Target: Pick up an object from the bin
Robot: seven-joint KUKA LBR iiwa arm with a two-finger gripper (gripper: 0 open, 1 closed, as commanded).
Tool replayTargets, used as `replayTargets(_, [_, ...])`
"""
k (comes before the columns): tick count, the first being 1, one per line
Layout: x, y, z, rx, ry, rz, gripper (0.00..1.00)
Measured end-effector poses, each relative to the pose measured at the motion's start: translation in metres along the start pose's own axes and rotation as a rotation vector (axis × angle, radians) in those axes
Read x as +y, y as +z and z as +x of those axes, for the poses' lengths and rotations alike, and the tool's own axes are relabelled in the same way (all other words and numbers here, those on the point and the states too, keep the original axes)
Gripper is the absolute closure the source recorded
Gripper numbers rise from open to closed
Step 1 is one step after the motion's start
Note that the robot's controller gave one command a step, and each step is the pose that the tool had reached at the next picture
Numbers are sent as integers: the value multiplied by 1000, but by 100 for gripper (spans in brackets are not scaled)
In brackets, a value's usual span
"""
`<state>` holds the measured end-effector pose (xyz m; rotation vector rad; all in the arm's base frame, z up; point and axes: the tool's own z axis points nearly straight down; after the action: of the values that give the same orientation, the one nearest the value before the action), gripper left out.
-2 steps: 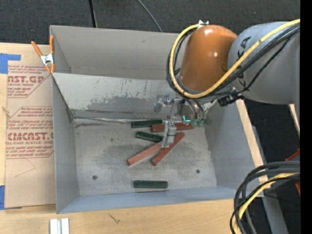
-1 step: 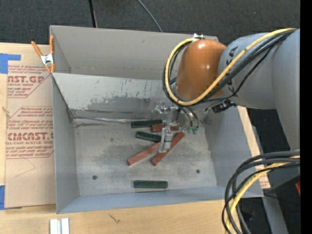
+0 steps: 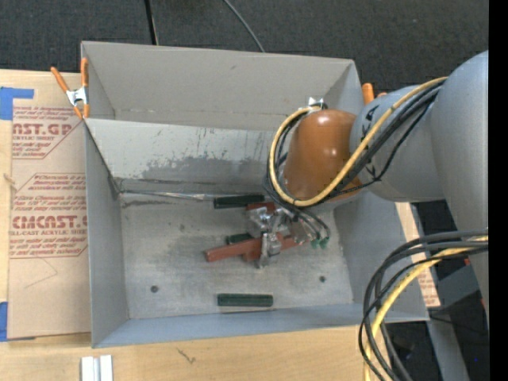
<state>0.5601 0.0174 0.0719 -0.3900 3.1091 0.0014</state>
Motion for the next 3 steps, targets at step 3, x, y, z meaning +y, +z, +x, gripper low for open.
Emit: replayTargets(3, [-9,-115,14,7,49,0,100])
